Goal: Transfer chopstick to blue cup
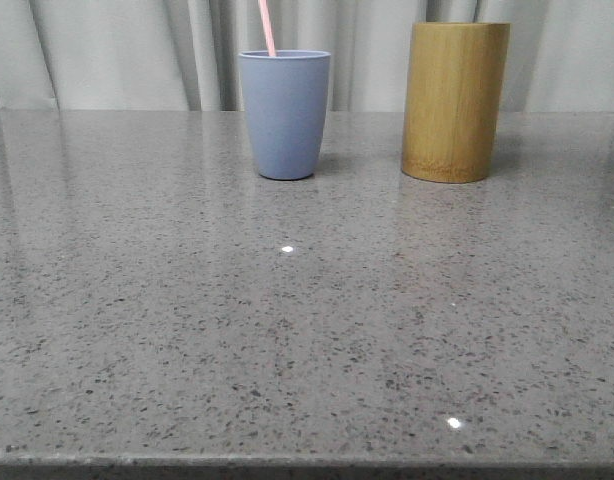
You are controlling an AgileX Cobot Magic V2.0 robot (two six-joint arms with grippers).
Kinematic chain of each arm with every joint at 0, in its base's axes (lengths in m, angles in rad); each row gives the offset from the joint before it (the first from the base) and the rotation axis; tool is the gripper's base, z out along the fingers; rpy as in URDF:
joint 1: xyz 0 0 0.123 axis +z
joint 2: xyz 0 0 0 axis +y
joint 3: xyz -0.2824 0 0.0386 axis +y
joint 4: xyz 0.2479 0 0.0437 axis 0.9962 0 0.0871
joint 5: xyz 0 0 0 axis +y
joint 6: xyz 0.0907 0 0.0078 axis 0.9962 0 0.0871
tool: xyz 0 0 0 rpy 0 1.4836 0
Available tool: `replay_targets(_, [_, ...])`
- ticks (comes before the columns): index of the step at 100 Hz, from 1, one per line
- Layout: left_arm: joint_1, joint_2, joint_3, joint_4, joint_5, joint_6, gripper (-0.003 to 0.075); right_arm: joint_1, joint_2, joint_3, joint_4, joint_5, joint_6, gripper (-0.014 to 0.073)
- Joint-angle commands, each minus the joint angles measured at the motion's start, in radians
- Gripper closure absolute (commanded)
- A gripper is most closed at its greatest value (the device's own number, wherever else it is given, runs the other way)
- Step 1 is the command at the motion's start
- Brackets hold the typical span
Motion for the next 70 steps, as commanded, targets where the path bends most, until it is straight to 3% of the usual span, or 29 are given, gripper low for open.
replay_targets(1, [0.0,-0.007,-0.027,0.004,-0.075,-0.005,0.0458,-0.042,-0.112,0.023,-0.013,-0.061,-0.007,0.0356])
replay_targets(27, [0.0,-0.007,-0.027,0.004,-0.082,-0.009,0.0458,-0.101,-0.289,0.246,-0.067,-0.118,-0.007,0.0356])
replay_targets(70, [0.0,-0.007,-0.027,0.004,-0.088,-0.017,0.0458,-0.147,-0.651,0.769,-0.077,-0.368,0.005,0.0356])
